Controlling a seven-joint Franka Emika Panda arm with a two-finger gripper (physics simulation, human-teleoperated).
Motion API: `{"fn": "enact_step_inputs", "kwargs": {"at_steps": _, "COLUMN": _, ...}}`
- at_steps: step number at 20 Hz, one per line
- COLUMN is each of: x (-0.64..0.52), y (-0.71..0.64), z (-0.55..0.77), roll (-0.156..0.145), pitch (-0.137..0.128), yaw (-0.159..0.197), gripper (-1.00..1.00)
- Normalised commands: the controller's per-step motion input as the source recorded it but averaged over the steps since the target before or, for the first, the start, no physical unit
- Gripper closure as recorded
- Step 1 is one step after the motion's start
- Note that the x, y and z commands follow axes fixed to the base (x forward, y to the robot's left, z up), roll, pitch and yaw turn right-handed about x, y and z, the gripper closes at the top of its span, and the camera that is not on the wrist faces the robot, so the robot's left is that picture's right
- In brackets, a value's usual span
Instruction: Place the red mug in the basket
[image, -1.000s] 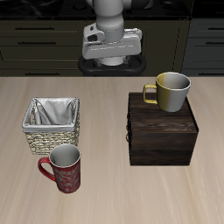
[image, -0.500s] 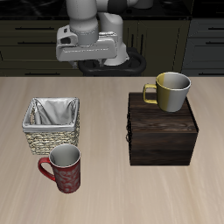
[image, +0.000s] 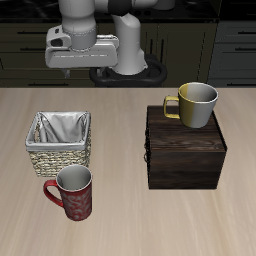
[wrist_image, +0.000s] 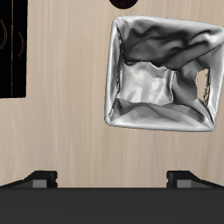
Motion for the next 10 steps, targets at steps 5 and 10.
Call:
{"fn": "enact_step_inputs", "kwargs": {"at_steps": 5, "x": 0.13, "y": -0.15, "z": 0.04, "roll": -0.022, "pitch": -0.016, "yaw": 0.011, "gripper": -1.0}}
{"fn": "enact_step_inputs", "kwargs": {"at_steps": 10, "x": 0.28, "y": -0.17, "z": 0.1, "roll": -0.031, "pitch": 0.002, "yaw": -0.025, "gripper": -1.0}}
